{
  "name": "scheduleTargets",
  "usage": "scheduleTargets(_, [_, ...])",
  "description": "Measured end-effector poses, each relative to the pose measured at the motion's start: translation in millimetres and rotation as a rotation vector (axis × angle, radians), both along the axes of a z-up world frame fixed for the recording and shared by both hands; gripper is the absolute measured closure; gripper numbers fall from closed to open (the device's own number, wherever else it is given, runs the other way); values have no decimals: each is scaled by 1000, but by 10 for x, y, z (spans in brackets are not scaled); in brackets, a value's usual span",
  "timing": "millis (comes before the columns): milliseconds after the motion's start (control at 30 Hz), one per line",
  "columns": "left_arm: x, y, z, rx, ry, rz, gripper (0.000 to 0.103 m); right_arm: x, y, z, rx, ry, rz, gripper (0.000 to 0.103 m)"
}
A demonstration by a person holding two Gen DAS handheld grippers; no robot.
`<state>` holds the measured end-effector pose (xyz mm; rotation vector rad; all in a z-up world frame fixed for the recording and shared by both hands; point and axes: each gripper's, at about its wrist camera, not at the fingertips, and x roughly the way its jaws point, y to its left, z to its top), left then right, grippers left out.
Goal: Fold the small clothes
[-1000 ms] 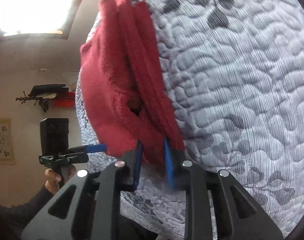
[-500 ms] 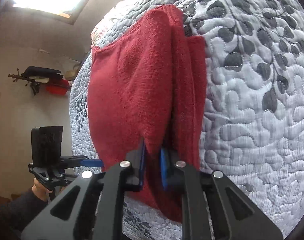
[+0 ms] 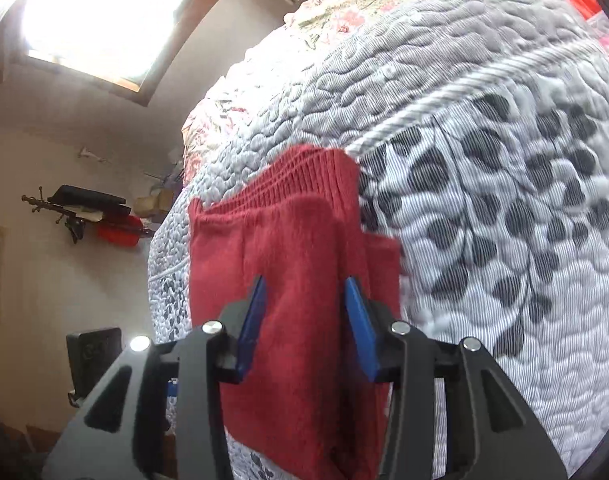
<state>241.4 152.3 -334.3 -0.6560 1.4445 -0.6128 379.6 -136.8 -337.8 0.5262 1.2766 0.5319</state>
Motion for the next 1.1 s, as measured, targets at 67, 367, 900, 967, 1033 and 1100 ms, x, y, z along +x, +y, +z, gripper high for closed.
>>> scheduleTargets(67, [39,0,5,5,-6,4,19,166,88,-110,-21,17,18,68])
scheduleTargets(367, [112,12,-73,0,10,1,19,216,-227,-497,77,93,-76,89])
scheduleTargets(900, [501,589,32,-12,-35,187,18,-174,-286,-448,48,92,-52,91])
scheduleTargets(967, [486,605,15,-14,-31,189,18,-223,-405,-566,90,122,-98,91])
scheduleTargets(1033, [477,628,-20,-16,-26,196,18,-264,-431,-681,128,154,-103,89])
scheduleTargets(1100, [471,664,-50,-17,-17,203,18,-264,-424,-659,133,143,-101,75])
